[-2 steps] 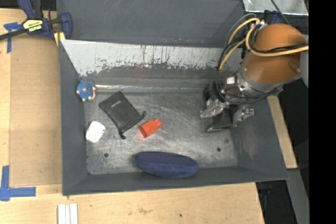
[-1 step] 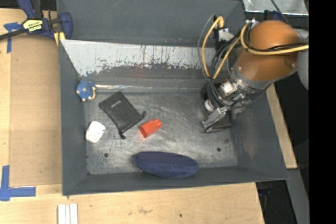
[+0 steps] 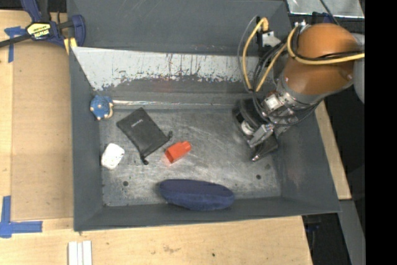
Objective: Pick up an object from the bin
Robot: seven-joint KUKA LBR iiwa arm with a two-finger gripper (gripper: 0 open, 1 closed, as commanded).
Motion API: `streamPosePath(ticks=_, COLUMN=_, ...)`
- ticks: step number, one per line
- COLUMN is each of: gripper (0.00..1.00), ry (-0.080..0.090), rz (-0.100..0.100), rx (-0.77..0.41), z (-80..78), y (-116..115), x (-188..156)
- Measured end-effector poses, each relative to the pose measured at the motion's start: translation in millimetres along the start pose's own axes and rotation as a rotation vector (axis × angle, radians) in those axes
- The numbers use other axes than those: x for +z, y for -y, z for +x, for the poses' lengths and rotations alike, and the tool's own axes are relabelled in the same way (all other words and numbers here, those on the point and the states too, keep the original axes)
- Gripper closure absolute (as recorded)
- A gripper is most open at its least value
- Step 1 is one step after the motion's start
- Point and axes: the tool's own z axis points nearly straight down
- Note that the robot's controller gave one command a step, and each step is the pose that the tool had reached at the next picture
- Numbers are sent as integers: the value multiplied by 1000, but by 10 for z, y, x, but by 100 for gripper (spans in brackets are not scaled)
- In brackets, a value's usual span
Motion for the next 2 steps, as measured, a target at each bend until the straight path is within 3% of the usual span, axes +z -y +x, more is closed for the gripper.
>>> streamPosePath(ticks=1, gripper=100, ry=-9, rz=14, rx=1, z=-15, y=4, x=-297)
streamPosePath(ticks=2, gripper=100, ry=-9, rz=11, rx=3, z=-25, y=-2, x=-894)
